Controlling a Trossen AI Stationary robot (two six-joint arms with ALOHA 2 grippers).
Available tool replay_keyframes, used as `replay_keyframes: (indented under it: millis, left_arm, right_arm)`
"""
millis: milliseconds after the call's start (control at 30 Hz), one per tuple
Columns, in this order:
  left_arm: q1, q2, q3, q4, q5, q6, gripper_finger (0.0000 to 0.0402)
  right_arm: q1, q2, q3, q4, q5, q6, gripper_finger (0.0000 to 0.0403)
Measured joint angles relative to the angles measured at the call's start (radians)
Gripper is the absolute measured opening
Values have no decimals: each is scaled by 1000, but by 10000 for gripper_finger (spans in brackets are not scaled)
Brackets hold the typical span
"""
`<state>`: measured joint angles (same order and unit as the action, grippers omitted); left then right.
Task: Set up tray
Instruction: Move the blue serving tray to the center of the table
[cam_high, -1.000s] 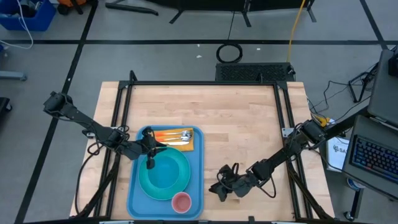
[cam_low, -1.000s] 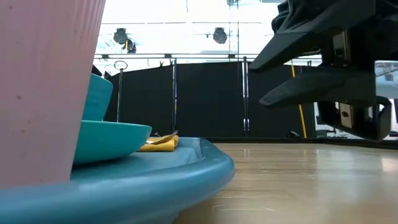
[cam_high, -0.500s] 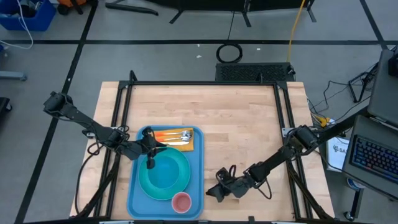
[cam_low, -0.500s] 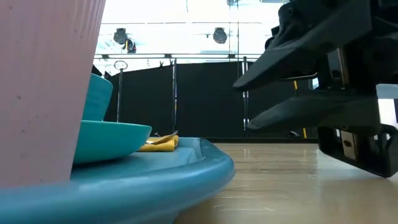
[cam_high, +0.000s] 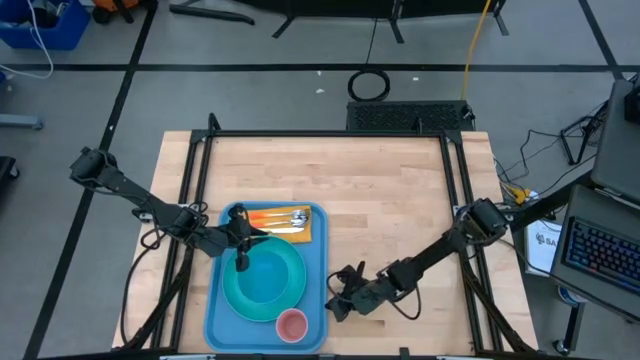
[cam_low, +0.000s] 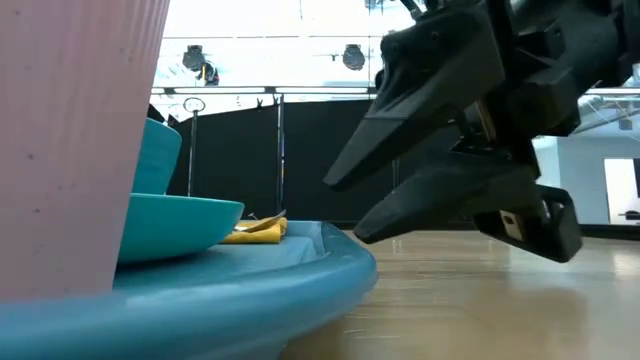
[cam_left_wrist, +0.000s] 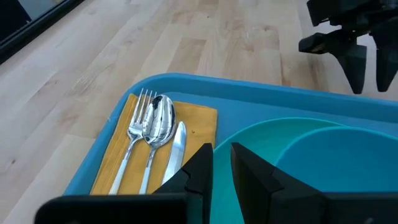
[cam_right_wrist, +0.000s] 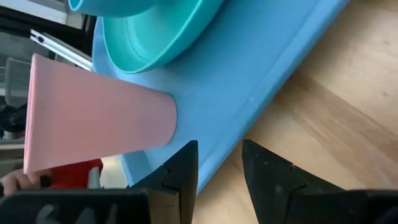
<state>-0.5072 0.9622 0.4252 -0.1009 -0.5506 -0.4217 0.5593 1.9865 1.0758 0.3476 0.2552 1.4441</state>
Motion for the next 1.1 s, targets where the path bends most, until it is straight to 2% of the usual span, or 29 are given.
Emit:
replay_keyframes:
  millis: [233, 700, 1100]
  left_arm:
    - [0, 0, 0, -1, 0, 1, 63]
    - [0, 0, 0, -1, 0, 0, 63]
    - [0, 0, 0, -1, -1, 1, 63]
  right_arm:
    - [-6, -1, 7, -29, -31, 40, 116]
    - [-54, -2, 8, -10, -103, 6, 116]
    - [-61, -2, 8, -9, -105, 4, 116]
